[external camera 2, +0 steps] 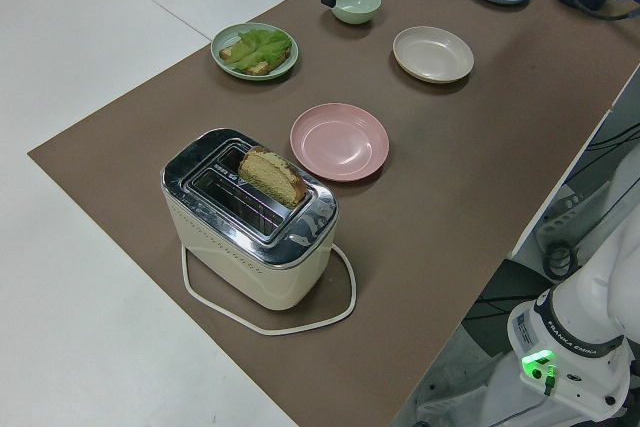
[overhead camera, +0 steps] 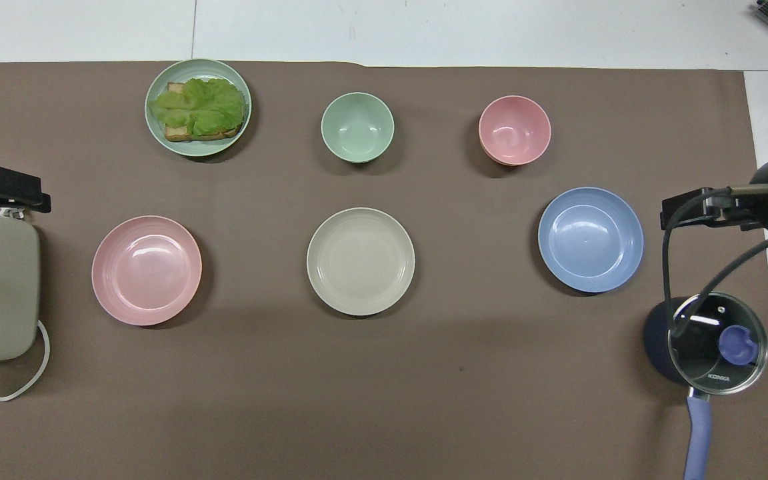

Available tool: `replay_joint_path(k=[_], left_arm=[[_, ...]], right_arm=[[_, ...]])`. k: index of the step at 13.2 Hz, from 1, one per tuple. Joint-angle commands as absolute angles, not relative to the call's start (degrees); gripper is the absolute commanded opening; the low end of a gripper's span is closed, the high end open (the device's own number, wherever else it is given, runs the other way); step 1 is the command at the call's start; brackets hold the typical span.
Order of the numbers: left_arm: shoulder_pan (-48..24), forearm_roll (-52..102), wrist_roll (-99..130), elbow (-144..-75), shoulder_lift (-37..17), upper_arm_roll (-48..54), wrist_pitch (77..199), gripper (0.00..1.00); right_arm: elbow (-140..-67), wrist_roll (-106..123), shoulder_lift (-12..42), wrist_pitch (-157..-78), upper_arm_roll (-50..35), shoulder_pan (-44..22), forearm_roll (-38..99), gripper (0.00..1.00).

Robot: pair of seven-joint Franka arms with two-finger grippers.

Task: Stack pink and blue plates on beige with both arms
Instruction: 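Reach the left gripper to the rim of the pink plate and grasp it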

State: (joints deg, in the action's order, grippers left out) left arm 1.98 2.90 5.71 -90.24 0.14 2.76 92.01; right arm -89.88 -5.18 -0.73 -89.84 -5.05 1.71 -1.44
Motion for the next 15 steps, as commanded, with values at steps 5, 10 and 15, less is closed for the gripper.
replay_joint_path(k=[5, 10, 15], left_arm=[[2.2, 1.4, 5.9, -89.4, 0.7, 2.9, 91.4, 1.00], [3.1, 1.0, 6.2, -96.6, 2.3, 2.9, 93.2, 1.00], [4.0, 1.0, 5.3, -110.7, 1.6, 2.9, 108.1, 1.00]], right_arm=[[-90.0, -3.8, -0.8, -89.9, -5.1, 2.3, -0.8, 1.00], [-90.1, -4.0, -0.8, -89.8, -4.9, 2.7, -0.7, 1.00], [-90.1, -4.0, -0.8, -89.9, -4.9, 2.8, -0.8, 1.00]])
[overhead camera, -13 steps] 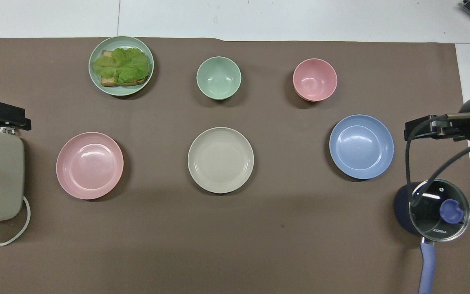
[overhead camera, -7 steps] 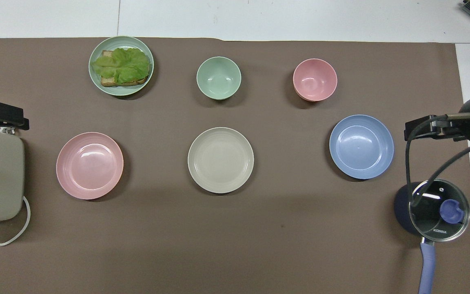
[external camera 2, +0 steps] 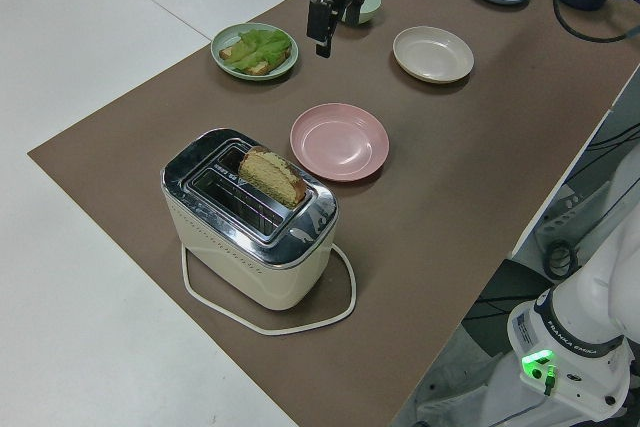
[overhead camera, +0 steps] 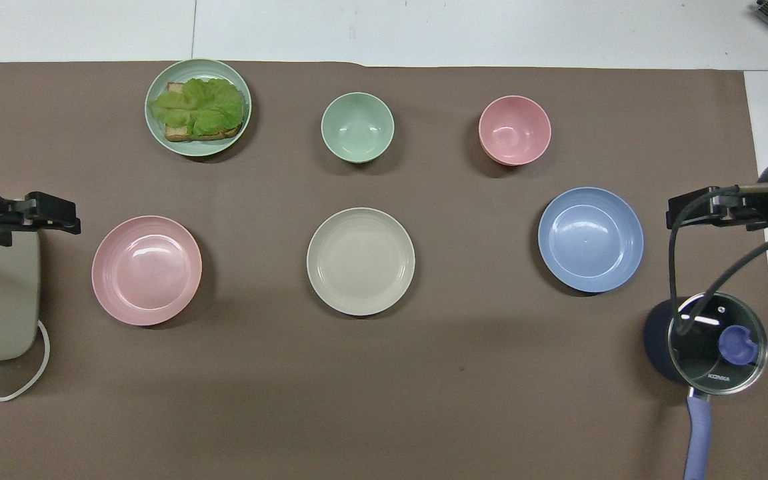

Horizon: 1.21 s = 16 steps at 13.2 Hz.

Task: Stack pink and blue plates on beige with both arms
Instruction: 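Reach the left gripper to the rim of the pink plate and grasp it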

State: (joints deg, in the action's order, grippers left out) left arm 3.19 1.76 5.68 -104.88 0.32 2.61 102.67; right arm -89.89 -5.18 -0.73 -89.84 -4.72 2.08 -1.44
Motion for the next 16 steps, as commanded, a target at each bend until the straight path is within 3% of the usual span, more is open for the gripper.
replay_joint_path(k=[1, 4, 9, 16], left_arm=[[4.0, 1.0, 5.3, -113.2, 1.2, 2.9, 111.5, 1.00], [5.6, 0.9, 5.4, -116.0, -3.8, 2.9, 116.8, 1.00], [7.8, 0.9, 5.0, -123.0, -6.6, 2.9, 122.2, 1.00], [8.9, 0.9, 5.1, -130.4, -4.5, 2.9, 123.7, 1.00]], right_arm=[[-90.1, -3.8, -0.8, -89.9, -4.9, 2.8, -0.8, 1.00], [-90.1, -3.7, -0.8, -89.8, -4.9, 2.8, -0.7, 1.00], [-90.2, -3.5, -0.8, -89.8, -4.8, 2.9, -0.7, 1.00], [-91.0, -3.5, -1.2, -89.8, -4.8, 3.4, -0.8, 1.00]])
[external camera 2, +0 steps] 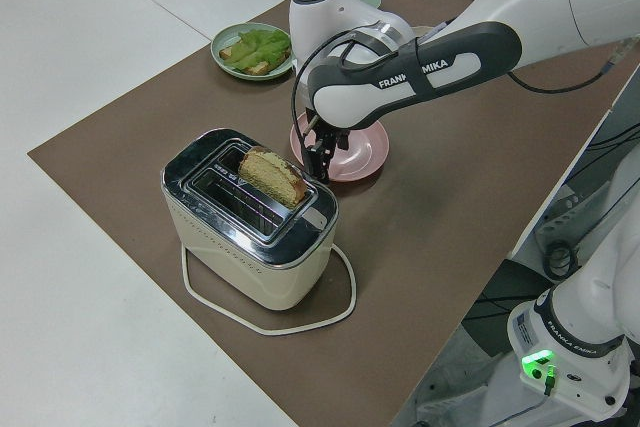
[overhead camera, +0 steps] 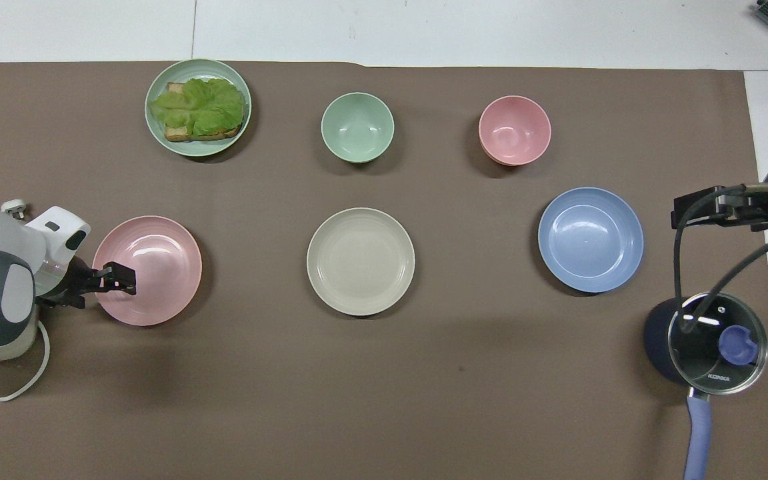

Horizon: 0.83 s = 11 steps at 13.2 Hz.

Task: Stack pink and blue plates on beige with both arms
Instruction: 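Reach the left gripper to the rim of the pink plate and grasp it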

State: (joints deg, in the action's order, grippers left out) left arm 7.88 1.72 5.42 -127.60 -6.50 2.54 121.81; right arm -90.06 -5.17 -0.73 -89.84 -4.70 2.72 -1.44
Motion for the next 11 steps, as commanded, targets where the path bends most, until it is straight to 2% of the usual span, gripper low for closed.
replay_joint_path(k=[1, 2, 3, 4, 11], left_arm=[[8.9, 0.9, 5.4, -130.1, -4.7, 2.9, 123.2, 0.95], [9.0, 0.9, 5.3, -130.0, -4.7, 2.9, 123.2, 0.38], [9.1, 0.9, 5.2, -129.8, -4.7, 2.9, 123.2, 0.02], [9.1, 0.9, 5.2, -129.5, -4.8, 2.9, 123.1, 0.00], [9.1, 1.0, 5.5, -122.6, -6.6, 2.9, 116.4, 0.00]], right_arm=[[-91.0, -3.5, -1.3, -89.9, -4.8, 3.5, -0.8, 1.00], [-91.0, -3.5, -1.3, -89.8, -4.8, 3.4, -0.8, 1.00], [-91.0, -3.5, -1.3, -89.8, -4.8, 3.4, -0.8, 1.00], [-91.0, -3.5, -1.3, -89.8, -4.8, 3.4, -0.8, 1.00], [-91.0, -3.4, -1.3, -89.8, -4.8, 3.6, -0.8, 1.00]])
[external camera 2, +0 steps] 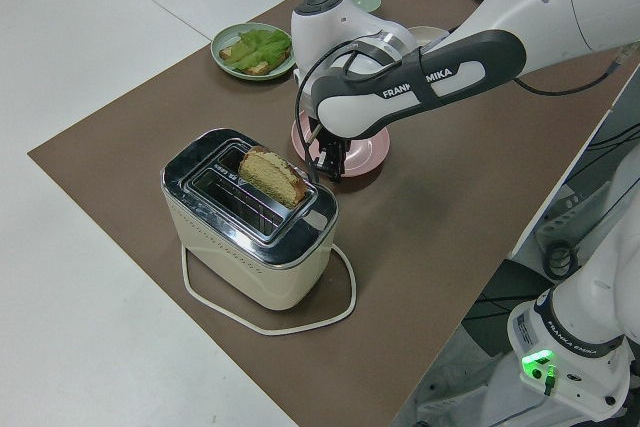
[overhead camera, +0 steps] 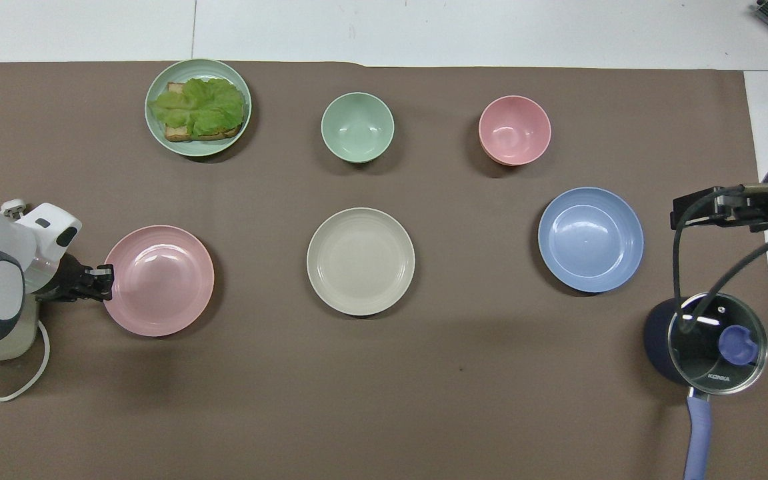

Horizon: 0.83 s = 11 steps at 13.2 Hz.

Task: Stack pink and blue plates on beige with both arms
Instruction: 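Carry the pink plate with the left gripper onto the beige plate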

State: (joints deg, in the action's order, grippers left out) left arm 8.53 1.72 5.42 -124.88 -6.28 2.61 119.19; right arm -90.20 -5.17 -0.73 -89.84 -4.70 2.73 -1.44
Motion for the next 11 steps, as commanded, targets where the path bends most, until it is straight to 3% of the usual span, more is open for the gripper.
replay_joint_path(k=[1, 6, 9, 11], left_arm=[[9.1, 1.2, 5.3, -121.7, -6.6, 2.9, 115.1, 0.00], [8.9, 6.2, 5.7, -112.6, -7.3, 2.9, 105.0, 0.00], [7.2, 8.8, 6.1, -112.6, -7.2, 3.3, 104.3, 0.00], [2.4, 10.7, 10.3, -112.8, -7.2, 3.5, 104.6, 0.00]], right_arm=[[-91.1, -3.4, -1.3, -89.8, -4.8, 3.6, -0.8, 1.00], [-91.0, -3.4, -1.3, -89.9, -4.8, 3.6, -0.8, 1.00], [-91.1, -3.4, -1.3, -89.9, -4.8, 3.6, -0.8, 1.00], [-91.1, -3.4, -1.3, -89.9, -4.8, 3.6, -0.8, 1.00]])
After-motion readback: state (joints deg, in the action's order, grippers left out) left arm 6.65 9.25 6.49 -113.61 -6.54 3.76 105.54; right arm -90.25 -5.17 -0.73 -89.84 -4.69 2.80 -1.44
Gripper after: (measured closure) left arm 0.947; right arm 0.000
